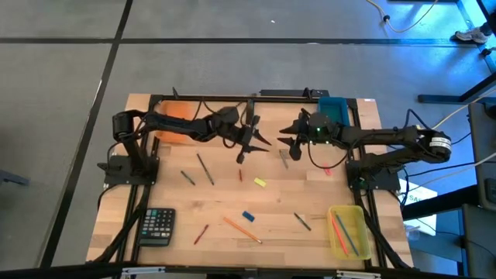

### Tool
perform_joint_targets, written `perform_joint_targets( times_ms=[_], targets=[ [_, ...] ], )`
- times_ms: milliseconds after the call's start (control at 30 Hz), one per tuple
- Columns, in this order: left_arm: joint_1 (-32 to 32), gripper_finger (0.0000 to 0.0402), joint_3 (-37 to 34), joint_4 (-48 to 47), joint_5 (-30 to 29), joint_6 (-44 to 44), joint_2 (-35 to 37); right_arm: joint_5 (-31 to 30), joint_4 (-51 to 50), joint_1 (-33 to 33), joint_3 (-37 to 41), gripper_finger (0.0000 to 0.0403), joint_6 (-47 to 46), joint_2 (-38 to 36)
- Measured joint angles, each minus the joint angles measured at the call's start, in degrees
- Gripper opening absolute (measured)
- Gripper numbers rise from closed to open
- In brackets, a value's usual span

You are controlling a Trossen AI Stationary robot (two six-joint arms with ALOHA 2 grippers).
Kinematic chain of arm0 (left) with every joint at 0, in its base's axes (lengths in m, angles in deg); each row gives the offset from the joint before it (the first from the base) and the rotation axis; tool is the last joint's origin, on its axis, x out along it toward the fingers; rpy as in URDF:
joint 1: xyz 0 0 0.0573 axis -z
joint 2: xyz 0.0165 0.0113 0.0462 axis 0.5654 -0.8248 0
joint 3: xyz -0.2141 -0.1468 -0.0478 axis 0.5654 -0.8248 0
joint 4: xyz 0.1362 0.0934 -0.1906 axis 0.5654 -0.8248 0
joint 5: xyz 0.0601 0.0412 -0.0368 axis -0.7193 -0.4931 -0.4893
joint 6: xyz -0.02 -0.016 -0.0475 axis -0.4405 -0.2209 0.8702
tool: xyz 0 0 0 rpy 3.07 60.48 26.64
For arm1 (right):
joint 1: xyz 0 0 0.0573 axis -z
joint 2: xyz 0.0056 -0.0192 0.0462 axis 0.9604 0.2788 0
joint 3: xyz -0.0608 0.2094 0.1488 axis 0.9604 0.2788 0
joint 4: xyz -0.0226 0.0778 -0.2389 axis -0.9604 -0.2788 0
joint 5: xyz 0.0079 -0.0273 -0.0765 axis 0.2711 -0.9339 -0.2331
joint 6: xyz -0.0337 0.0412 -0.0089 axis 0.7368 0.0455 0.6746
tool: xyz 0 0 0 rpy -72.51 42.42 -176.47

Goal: Sort crayons/erasers/pens/pencils in bins
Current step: Put the yellow pencil into the yellow bin

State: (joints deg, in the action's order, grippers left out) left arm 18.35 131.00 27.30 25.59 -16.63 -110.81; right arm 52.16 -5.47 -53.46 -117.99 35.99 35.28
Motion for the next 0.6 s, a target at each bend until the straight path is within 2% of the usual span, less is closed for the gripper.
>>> perform_joint_targets(
  times_ms=[200,467,600],
  targets=[
    [3.6,0.0098,0.0,-3.4,-9.1,-0.1,0.0,0.0,7.9,-2.5,3.9,0.0161,-2.8,0.0],
    [8.2,0.0098,0.0,-4.6,-9.7,3.7,0.0,0.1,9.1,-5.0,4.6,0.0161,-4.7,0.0],
    [9.9,0.0098,-0.7,-6.7,-8.9,5.4,0.0,-0.7,9.4,-6.1,4.6,0.0161,-9.7,0.0]
  ],
)
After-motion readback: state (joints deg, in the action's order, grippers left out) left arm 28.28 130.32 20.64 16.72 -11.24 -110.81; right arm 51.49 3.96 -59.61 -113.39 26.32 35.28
